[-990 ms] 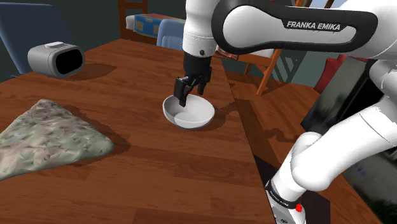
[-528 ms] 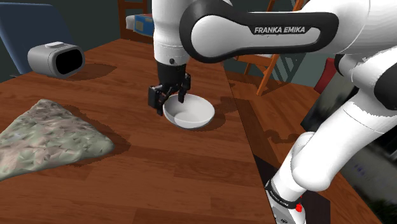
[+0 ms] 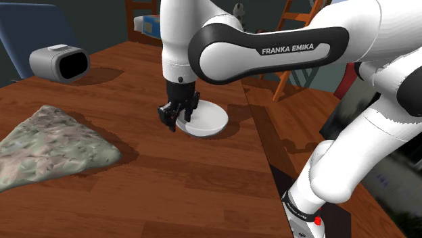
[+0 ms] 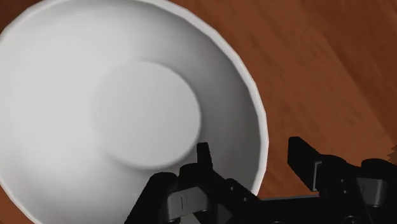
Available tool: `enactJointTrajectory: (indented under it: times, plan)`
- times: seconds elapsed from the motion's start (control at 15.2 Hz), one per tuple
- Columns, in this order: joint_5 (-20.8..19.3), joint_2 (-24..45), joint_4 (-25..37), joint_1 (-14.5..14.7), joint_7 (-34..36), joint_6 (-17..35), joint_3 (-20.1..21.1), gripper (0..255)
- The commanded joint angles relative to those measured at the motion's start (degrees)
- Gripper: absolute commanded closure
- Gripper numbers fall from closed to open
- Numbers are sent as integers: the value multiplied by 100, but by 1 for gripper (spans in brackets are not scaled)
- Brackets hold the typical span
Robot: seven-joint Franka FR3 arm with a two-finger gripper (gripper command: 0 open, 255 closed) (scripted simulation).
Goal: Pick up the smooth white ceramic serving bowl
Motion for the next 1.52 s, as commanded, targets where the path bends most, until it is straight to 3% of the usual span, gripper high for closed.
enactJointTrajectory:
  times: [0.0,0.53,1.45]
  plan:
    - [0,-1,-11,0,1,12,0,255]
    - [-5,12,0,2,10,12,5,255]
    - [-33,86,1151,-16,-78,-1070,0,255]
